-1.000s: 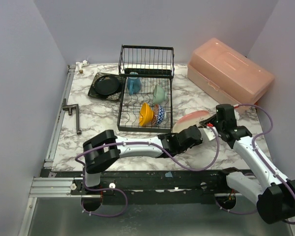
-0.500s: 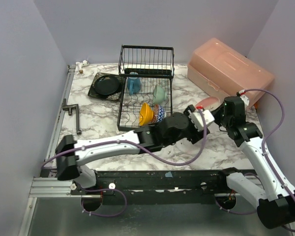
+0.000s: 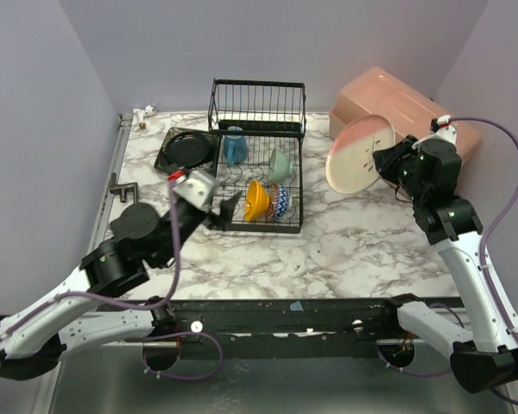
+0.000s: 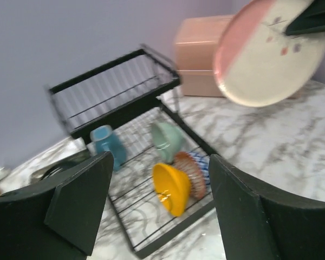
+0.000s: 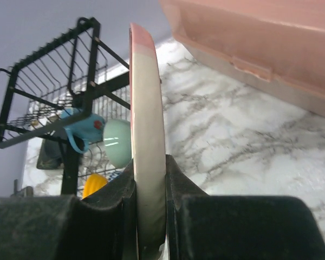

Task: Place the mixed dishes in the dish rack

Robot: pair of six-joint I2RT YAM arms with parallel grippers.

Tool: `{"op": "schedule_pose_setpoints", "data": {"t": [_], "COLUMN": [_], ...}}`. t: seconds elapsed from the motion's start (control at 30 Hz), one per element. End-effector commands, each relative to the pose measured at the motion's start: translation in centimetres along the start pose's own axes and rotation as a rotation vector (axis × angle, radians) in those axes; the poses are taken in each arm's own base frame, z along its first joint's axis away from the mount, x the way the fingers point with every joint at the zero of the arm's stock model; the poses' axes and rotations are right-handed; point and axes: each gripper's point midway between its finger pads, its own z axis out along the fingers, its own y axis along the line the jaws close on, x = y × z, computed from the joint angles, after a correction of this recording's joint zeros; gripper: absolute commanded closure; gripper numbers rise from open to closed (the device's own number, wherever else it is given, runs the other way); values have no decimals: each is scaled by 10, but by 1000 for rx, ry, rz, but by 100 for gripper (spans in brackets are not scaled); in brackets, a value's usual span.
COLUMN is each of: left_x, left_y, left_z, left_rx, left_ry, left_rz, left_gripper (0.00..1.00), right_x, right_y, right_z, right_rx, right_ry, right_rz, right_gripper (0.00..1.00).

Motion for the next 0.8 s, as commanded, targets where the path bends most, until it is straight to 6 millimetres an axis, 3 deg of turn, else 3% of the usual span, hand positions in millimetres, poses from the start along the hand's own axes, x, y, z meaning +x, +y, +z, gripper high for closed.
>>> {"op": "schedule_pose_setpoints", "data": {"t": [0.0, 0.2, 0.3, 0.57, 0.77], "left_x": [36, 67, 69, 77, 87], "left_y": [66, 91, 101, 107, 103], "left_z": [-40, -68, -80, -89, -79], "left_rx": [-283, -414, -462, -506, -499], "left_ry": [36, -22, -44, -90, -42], "left_rz": [61, 74, 65, 77, 121], "left_gripper": [20, 10, 5, 1, 2], "right_x": [-72, -107, -117, -119, -109], "right_y": [64, 108, 130, 195, 212], "right_z": [-4, 8, 16, 43, 65], "right_rx": [-220, -323, -345, -271, -116], "right_ry": [-175, -205, -201, -218, -286], "right_rz": [32, 55, 50, -55, -131], "right_gripper": [100, 100, 100, 100, 100]}}
